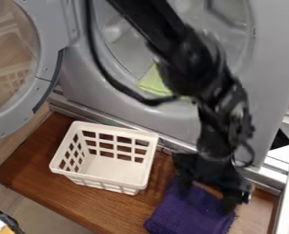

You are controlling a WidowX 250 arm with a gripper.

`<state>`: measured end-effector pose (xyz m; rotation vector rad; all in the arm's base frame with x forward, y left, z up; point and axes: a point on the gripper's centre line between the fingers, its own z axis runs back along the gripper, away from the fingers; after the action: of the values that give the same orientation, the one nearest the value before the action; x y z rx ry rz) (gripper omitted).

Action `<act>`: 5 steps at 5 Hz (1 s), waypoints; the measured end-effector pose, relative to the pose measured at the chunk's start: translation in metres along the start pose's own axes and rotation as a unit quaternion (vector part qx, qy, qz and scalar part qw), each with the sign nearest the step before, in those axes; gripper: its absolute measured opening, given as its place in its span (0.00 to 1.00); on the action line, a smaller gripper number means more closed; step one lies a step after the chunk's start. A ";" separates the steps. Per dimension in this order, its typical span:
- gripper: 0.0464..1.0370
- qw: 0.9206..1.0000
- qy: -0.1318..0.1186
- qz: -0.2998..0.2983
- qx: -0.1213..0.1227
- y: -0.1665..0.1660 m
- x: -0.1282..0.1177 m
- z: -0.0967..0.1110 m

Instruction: Deplacer le tourchon violet à coté du bac.

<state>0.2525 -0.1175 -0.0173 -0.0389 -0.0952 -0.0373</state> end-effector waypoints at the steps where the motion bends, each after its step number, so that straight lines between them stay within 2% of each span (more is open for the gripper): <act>1: 0.96 1.000 0.012 0.002 0.004 0.002 -0.005 -0.020; 3: 0.96 1.000 0.021 0.005 0.018 0.007 -0.009 -0.044; 5: 0.96 0.999 0.010 0.028 0.021 0.019 -0.006 -0.052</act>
<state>0.2519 -0.1007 -0.0699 0.0015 -0.0755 0.0208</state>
